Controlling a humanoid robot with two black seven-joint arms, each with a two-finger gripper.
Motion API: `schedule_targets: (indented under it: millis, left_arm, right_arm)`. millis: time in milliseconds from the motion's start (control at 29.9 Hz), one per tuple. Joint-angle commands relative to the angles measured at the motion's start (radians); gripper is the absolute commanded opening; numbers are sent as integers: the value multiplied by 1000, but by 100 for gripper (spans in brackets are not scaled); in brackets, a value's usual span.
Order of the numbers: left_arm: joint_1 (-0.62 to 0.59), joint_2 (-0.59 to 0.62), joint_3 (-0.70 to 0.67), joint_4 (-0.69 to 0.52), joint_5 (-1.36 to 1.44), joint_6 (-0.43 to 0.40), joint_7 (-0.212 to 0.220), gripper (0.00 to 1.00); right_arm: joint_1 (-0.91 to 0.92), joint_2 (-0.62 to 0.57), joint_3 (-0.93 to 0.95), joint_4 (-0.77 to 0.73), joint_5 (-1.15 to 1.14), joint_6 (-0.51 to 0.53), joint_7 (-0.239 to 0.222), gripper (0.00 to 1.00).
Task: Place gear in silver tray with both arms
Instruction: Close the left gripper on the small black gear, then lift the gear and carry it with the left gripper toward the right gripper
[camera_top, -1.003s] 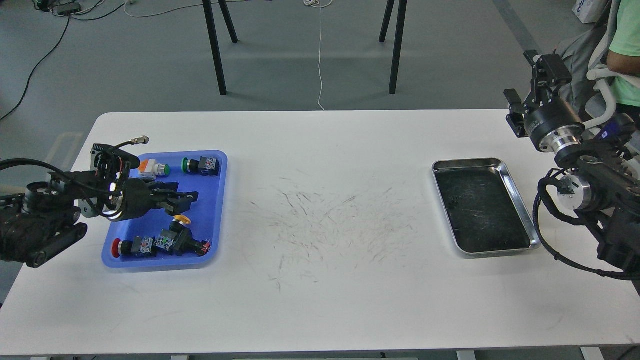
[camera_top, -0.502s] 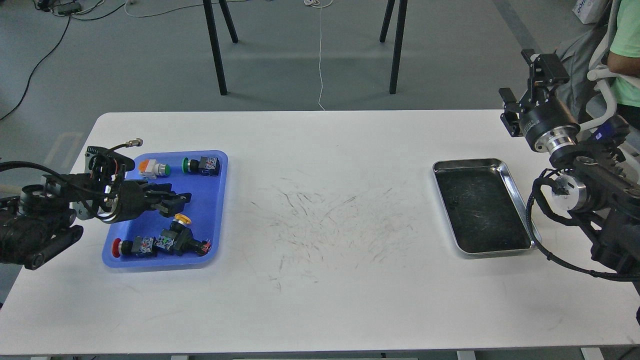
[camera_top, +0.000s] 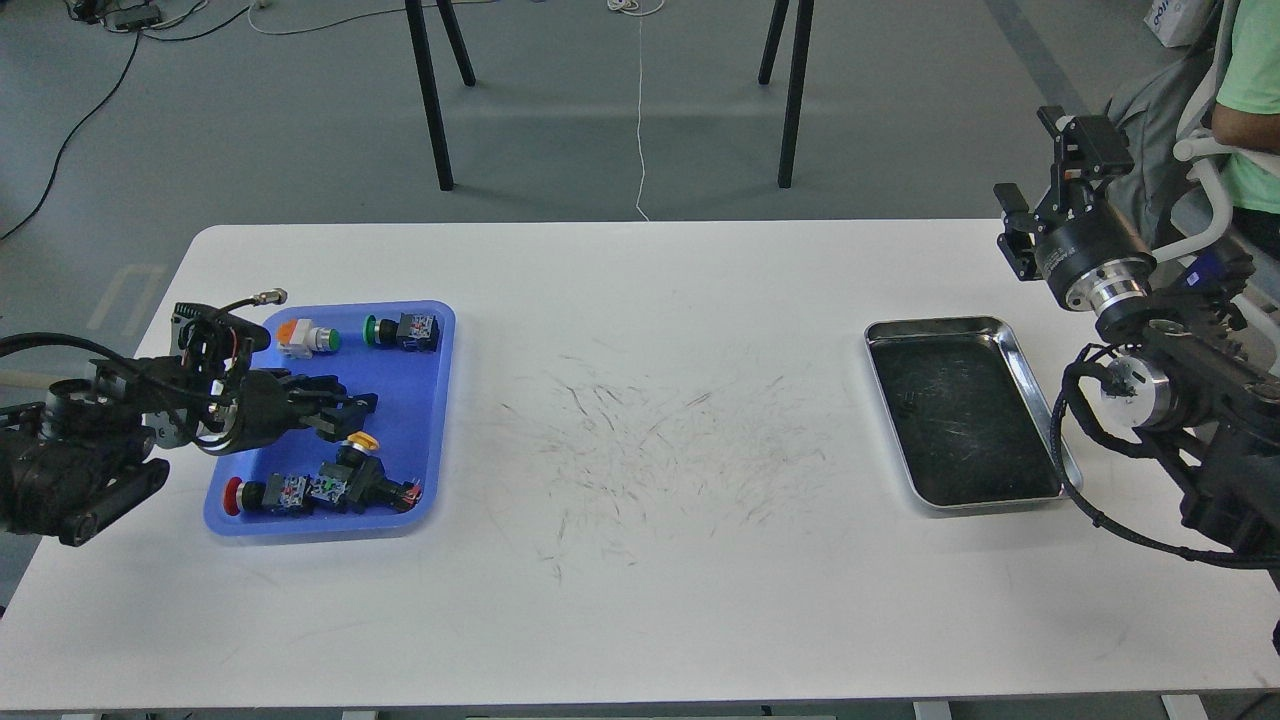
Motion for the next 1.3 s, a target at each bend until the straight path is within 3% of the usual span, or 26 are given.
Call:
schedule_targets:
  millis: [0, 100, 468, 736, 1271]
  left_arm:
    - [3, -5, 20, 8, 7, 14, 0, 43]
    - [1, -8, 49, 14, 4, 24, 0, 36]
    - [3, -7, 51, 18, -1, 40, 0, 29]
    - [-5, 2, 48, 2, -5, 43, 0, 15]
    - [-65, 53, 38, -83, -76, 41, 0, 11]
  right_arm:
    - [-1, -4, -4, 2, 0, -2, 0, 95]
    - [-1, -5, -5, 2, 0, -2, 0, 95]
    - [-1, -4, -7, 5, 0, -3, 0, 95]
    - [-1, -4, -10, 4, -1, -3, 0, 95]
    - [-4, -1, -16, 2, -3, -3, 0, 95]
